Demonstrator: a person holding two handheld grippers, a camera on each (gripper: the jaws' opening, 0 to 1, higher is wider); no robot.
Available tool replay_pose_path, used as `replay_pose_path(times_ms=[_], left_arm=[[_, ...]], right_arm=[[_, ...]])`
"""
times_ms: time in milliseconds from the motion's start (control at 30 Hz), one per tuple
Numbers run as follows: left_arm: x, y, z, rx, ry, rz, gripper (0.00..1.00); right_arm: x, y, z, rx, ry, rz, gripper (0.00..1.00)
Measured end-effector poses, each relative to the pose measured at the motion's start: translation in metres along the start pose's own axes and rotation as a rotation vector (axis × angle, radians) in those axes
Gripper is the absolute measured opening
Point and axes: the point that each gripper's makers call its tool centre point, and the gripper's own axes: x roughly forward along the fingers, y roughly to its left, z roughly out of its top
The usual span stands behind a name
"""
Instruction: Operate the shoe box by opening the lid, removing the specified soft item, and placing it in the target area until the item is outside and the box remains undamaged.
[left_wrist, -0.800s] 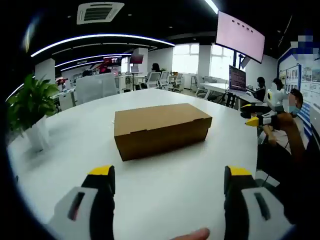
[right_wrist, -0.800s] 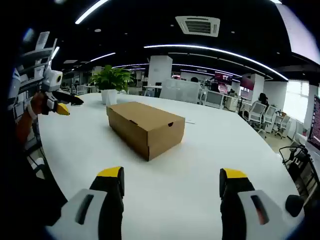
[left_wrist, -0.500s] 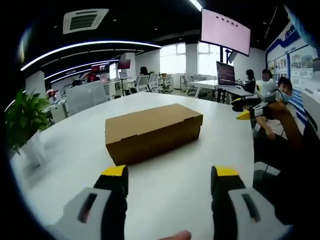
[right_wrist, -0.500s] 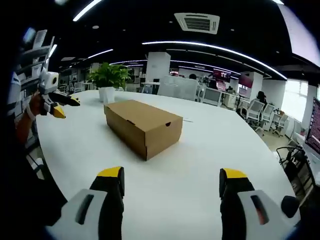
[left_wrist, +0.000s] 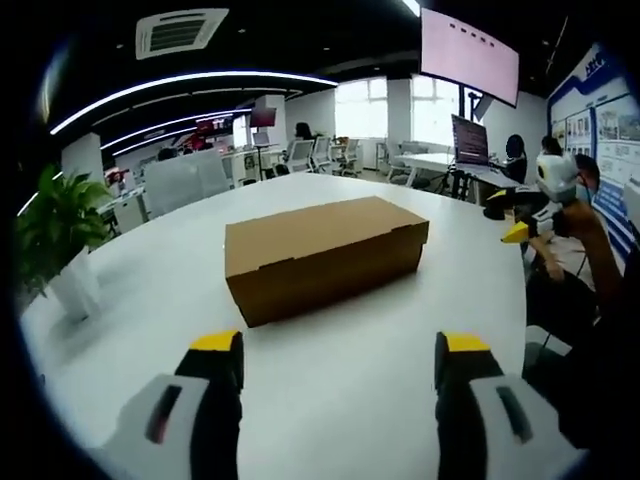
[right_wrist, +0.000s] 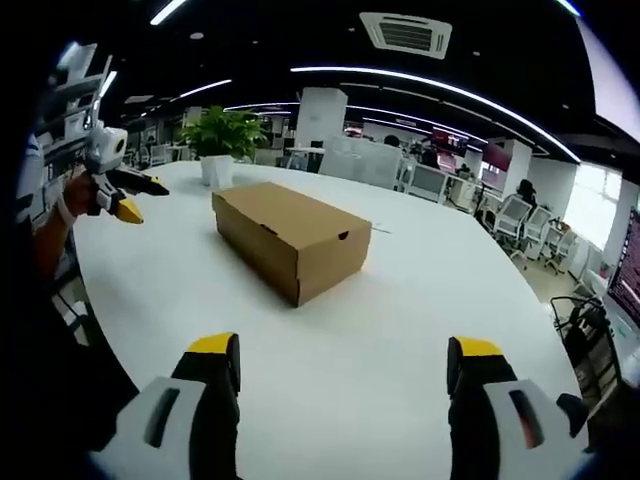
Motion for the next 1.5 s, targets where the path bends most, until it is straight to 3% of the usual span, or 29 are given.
replay_pose_path(times_ms=[67,133,333,400,567,867,933,1000,1500], left_arm=[[0.002,0.0,0.002,0.021,-0.025,0.013,0.85],[0.006,0.0,-0.001,0.021,-0.009,0.02,0.85],[0.007,0.006,-0.002,0.023,0.005,0.041,0.85],[0.005,0.009,0.0,0.021,-0.004,0.049,0.86],[0.003,0.003,0.008,-0.045,-0.061,-0.006,0.86],[0.006,-0.001,0.001,-0.021,-0.027,-0.022,0.89],[0.007,-0.001,-0.002,-0.017,-0.014,-0.021,0.89],[0.008,0.001,-0.005,-0.012,-0.004,-0.019,0.89],[0.01,0.002,-0.009,0.024,0.027,-0.022,0.85]], right_arm=[[-0.002,0.003,0.004,0.011,-0.02,0.017,0.88],[-0.002,0.004,0.003,0.011,-0.021,0.023,0.87],[0.001,-0.002,-0.005,-0.006,0.01,0.008,0.88],[0.003,0.0,-0.007,0.026,0.019,0.021,0.89],[0.004,0.002,-0.005,0.025,0.013,0.027,0.89],[0.005,0.005,-0.005,0.013,0.016,0.033,0.84],[0.006,-0.003,0.001,-0.094,-0.029,0.007,0.8],[0.004,-0.006,-0.007,-0.119,0.024,-0.012,0.81],[0.007,0.0,0.001,0.049,0.007,0.049,0.77]])
